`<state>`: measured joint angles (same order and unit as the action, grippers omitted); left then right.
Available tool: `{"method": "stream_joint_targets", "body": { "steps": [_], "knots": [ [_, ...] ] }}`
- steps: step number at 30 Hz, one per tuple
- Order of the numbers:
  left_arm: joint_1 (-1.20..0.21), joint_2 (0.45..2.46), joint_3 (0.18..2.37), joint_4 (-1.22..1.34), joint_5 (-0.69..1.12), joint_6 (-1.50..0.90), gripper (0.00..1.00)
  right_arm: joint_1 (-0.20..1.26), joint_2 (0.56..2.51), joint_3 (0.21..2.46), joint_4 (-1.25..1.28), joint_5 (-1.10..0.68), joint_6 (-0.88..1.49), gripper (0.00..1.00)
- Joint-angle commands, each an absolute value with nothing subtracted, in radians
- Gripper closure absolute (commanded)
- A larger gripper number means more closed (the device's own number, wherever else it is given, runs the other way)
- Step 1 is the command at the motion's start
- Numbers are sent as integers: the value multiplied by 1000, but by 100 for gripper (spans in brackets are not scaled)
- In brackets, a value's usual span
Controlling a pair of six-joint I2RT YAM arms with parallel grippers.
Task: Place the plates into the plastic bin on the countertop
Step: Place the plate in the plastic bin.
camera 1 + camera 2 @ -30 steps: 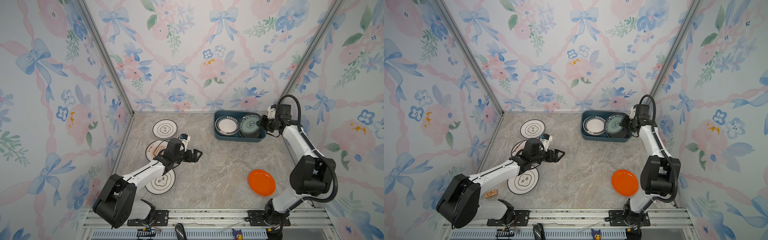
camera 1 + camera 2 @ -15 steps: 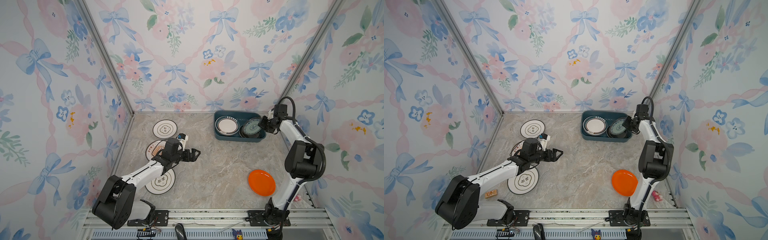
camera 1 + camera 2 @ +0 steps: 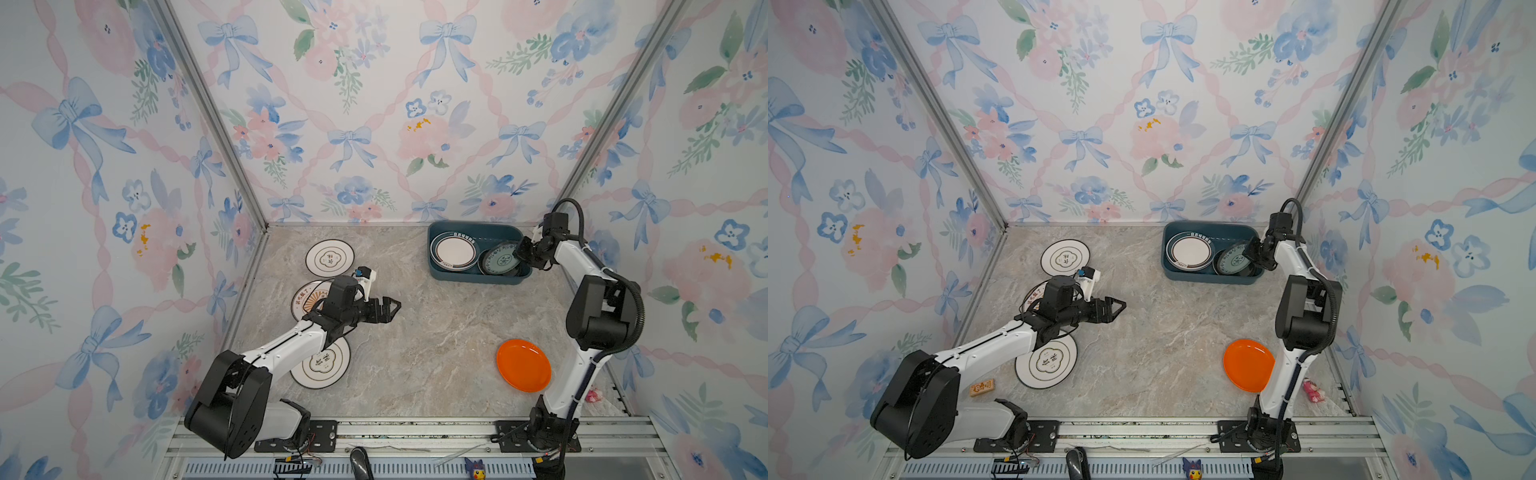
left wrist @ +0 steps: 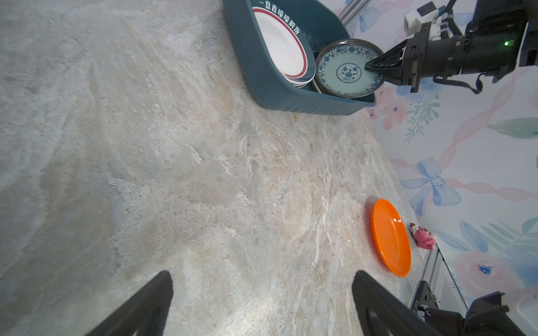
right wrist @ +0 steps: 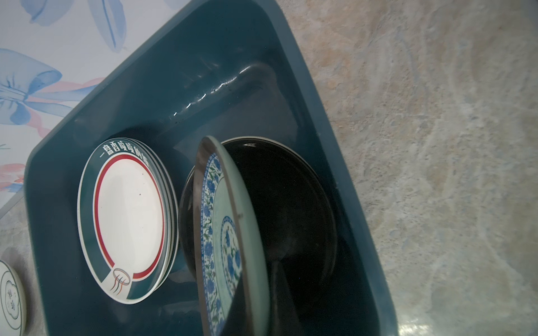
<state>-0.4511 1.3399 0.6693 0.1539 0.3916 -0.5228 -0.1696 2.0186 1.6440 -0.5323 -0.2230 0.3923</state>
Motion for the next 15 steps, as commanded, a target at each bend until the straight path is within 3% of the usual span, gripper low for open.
{"method": "stream_joint_targets", "body": {
  "steps": [1, 8, 15],
  "knots": [
    [-447, 1344, 661, 173, 411, -501, 2, -169, 2036, 1653, -537, -216, 405, 100],
    [-447, 1347, 659, 174, 416, -499, 2, -170, 2039, 1616, -524, -213, 416, 87],
    [-446, 1349, 656, 175, 416, -500, 2, -170, 2031, 1593, -520, -204, 413, 83]
  ]
}}
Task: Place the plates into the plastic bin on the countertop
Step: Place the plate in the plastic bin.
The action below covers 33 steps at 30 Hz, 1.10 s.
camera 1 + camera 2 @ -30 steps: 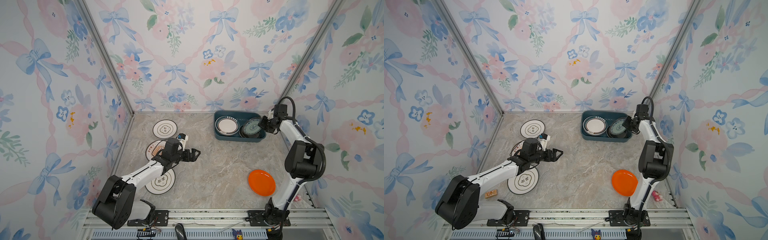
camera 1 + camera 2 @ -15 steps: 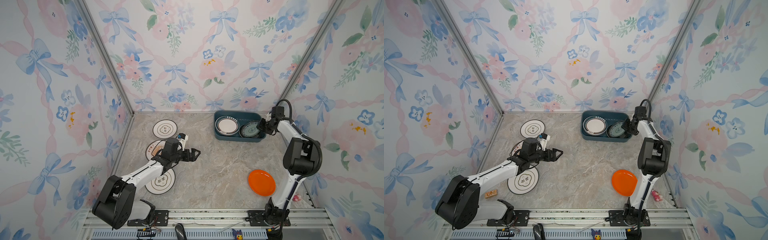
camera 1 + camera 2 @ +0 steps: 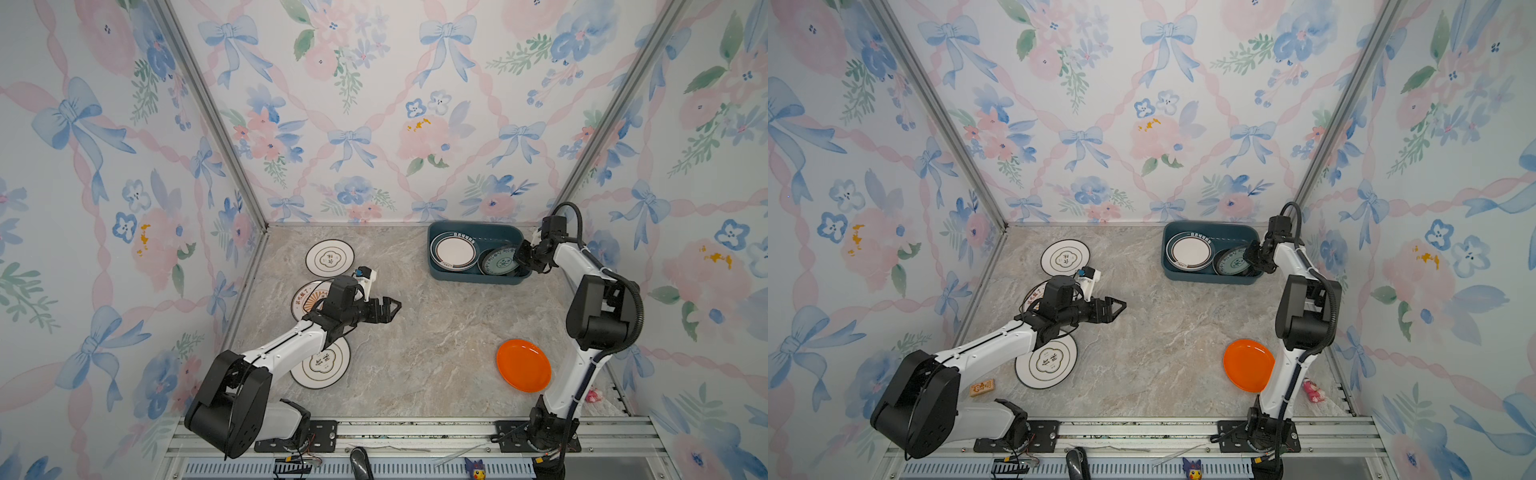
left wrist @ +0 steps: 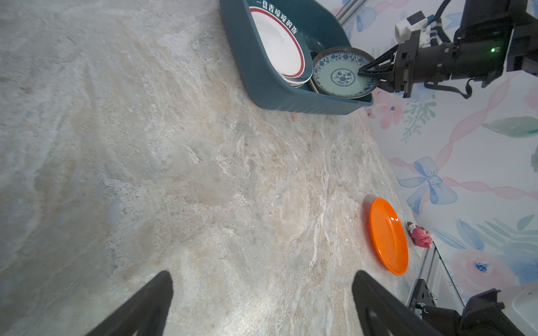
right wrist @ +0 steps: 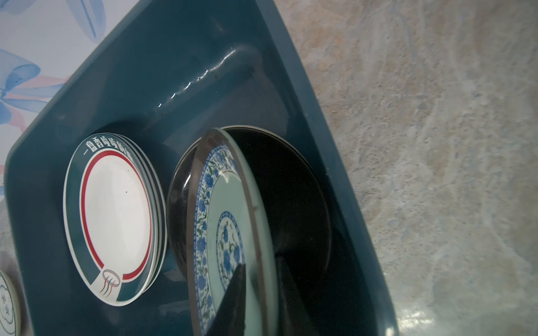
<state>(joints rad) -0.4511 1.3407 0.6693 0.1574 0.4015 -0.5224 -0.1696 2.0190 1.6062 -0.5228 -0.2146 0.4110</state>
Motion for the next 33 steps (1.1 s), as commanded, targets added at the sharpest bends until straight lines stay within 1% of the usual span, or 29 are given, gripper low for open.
{"method": "stream_joint_targets", "body": {
  "steps": [1, 3, 6, 8, 14, 24, 33],
  "knots": [
    [-446, 1348, 655, 176, 416, -499, 2, -170, 2031, 1592, -520, -201, 413, 83],
    [-447, 1347, 656, 175, 417, -500, 2, -170, 2028, 1587, -522, -196, 413, 80],
    [-447, 1344, 655, 175, 416, -500, 2, -170, 2028, 1582, -529, -184, 410, 72],
    [-446, 1344, 654, 175, 416, -500, 2, -169, 2027, 1575, -531, -177, 409, 69],
    [-447, 1344, 652, 175, 417, -500, 2, -170, 2018, 1554, -533, -153, 406, 63],
    [-445, 1342, 650, 174, 417, -500, 2, -169, 1990, 1543, -560, -102, 391, 58],
    [-445, 1337, 649, 167, 401, -497, 2, -170, 1913, 1526, -589, -44, 372, 57]
  ]
}}
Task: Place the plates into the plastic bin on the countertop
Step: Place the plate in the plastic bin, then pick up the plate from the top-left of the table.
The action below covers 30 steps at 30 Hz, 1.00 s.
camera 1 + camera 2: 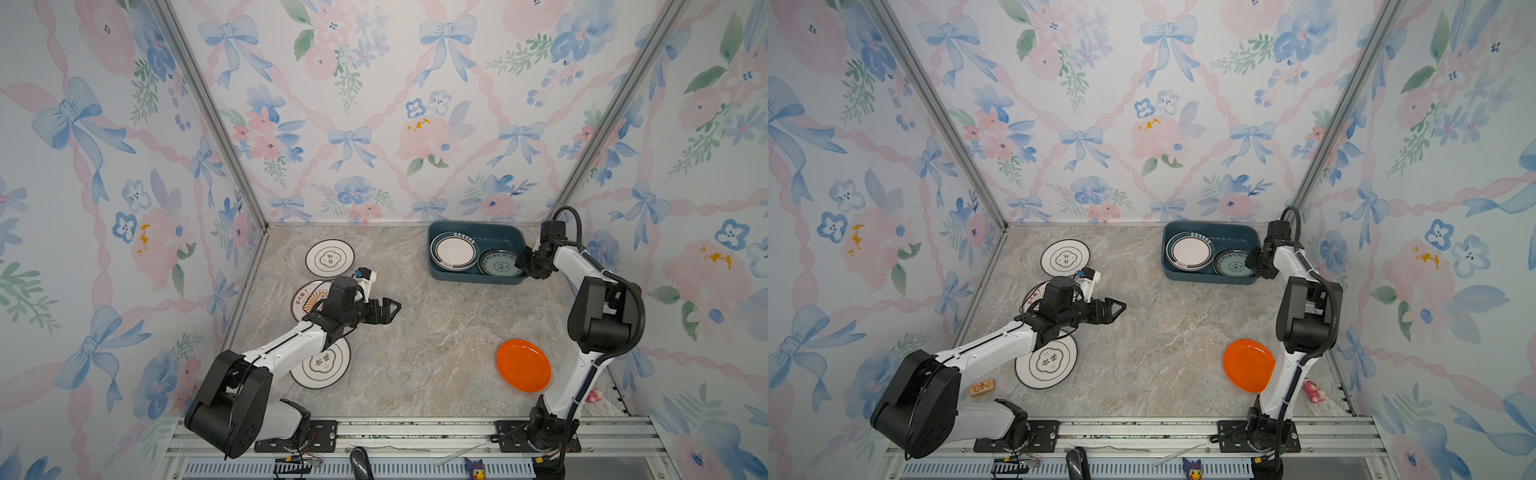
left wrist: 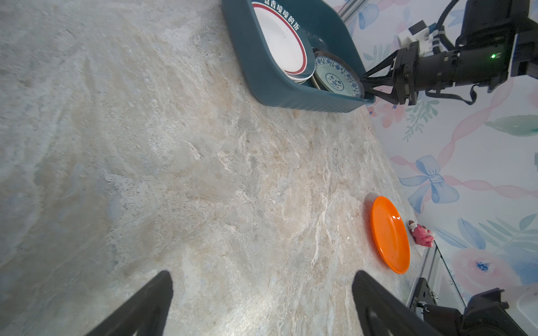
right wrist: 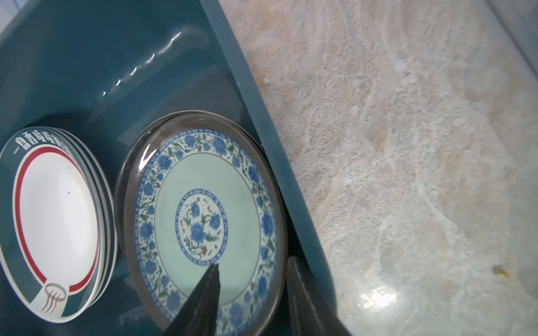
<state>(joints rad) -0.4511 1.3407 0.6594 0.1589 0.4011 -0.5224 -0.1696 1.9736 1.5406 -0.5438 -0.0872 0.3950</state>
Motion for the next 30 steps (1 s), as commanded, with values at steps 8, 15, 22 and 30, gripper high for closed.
{"method": "stream_joint_targets", "body": {
  "steps": [8, 15, 22, 30],
  "knots": [
    [-442, 1328, 649, 155, 370, -500, 2, -154, 1804, 1489, -599, -25, 358, 56],
    [-345, 1313, 649, 144, 292, -519, 2, -36, 1663, 1454, -600, -42, 364, 55],
    [-152, 1385, 766, 111, 196, -533, 2, 96, 1600, 1388, -566, -77, 395, 54],
    [3, 1558, 962, 53, 122, -485, 2, 213, 1571, 1317, -525, -93, 409, 54]
  ]
}}
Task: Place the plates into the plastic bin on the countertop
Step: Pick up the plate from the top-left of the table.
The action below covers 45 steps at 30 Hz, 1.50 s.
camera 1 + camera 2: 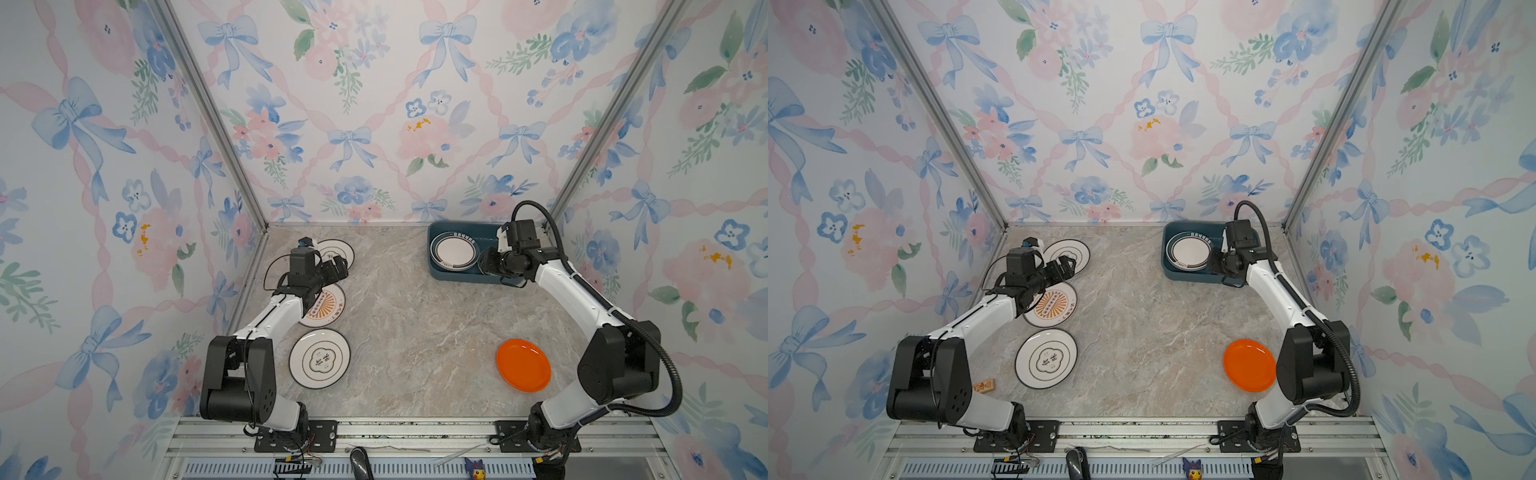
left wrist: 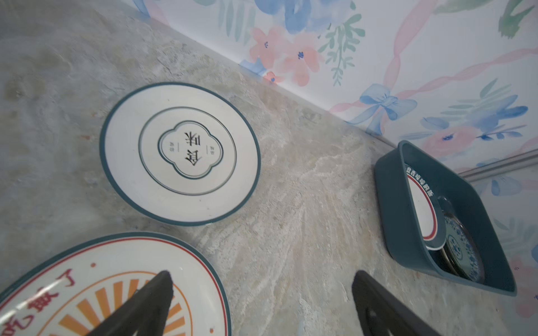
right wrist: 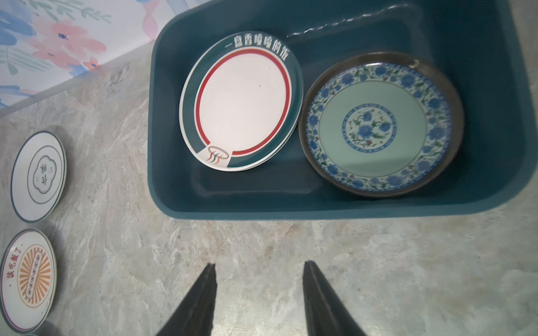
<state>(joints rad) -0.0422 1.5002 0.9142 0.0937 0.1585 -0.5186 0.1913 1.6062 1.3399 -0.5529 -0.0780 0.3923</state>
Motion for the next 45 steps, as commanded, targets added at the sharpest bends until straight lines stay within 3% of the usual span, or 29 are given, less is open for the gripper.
{"method": "stream_joint_targets", "body": {
  "steps": [1, 9, 24, 28, 42, 45],
  "knots": [
    [22, 1577, 981, 57, 128, -481, 2, 218, 1570, 1310, -519, -96, 411, 54],
    [187, 1805, 1063, 197, 338, -521, 6, 232, 1565, 1267, -481, -136, 418, 53],
    [233, 2076, 1197, 222, 425, -536, 13, 236, 1566, 1207, -434, -162, 436, 53],
    [238, 2129, 1208, 248, 468, -566, 25, 238, 1569, 1201, -426, -164, 440, 53],
    [239, 2166, 1213, 259, 538, -590, 83, 249, 1576, 1191, -416, -173, 445, 53],
    [238, 2169, 1212, 259, 545, -591, 89, 250, 1572, 1190, -421, -171, 443, 53]
  ]
}}
